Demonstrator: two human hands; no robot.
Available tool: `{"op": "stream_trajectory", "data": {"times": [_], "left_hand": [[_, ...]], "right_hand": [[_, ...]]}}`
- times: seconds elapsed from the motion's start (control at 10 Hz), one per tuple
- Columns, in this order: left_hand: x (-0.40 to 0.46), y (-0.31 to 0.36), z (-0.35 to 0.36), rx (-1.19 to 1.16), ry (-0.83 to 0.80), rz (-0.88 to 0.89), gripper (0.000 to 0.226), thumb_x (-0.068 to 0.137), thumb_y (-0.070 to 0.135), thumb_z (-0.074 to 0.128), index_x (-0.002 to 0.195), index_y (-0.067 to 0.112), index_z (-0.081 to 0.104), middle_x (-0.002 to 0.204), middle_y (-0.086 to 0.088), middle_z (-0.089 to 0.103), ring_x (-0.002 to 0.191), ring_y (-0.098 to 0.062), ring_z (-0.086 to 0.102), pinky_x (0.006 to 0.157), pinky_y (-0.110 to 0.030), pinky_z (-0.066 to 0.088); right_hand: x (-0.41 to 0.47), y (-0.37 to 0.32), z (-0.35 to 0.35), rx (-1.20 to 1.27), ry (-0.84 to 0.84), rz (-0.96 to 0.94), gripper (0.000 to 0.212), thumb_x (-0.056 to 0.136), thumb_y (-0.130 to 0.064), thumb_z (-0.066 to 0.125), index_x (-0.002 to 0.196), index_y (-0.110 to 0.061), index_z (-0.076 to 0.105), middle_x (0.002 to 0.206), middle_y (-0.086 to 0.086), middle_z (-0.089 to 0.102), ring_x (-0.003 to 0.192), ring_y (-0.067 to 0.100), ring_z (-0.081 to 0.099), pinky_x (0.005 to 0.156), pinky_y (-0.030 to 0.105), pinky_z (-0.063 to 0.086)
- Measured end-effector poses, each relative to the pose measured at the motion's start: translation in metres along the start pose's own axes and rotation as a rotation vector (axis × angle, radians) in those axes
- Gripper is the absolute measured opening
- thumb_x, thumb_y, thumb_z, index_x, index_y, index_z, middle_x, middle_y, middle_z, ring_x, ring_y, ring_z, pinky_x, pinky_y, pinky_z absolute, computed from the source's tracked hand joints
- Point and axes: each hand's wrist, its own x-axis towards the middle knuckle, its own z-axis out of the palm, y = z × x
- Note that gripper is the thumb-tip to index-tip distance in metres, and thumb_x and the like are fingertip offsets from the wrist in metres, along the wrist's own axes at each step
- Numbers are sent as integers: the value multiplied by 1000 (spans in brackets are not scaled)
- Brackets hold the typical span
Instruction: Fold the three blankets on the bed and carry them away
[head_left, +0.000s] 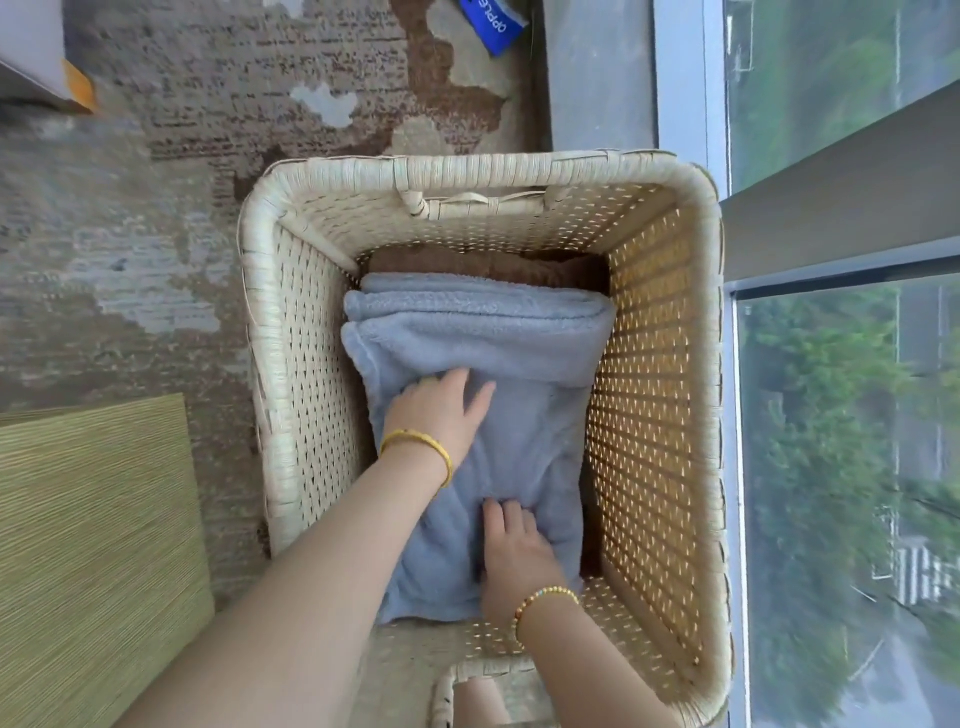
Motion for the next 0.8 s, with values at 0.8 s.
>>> {"op": "stream_trajectory", "data": {"times": [0.8], "left_hand": [[-94, 33, -75, 362, -648, 37, 46, 95, 22, 39, 140, 14, 30, 138, -12, 46, 121, -29, 49, 96, -34, 41]], "right_hand": [[-47, -23, -91, 237, 4, 158, 57, 92, -3, 42, 144, -14, 22, 147, 8, 25, 126, 29, 44, 99, 37, 40]]}}
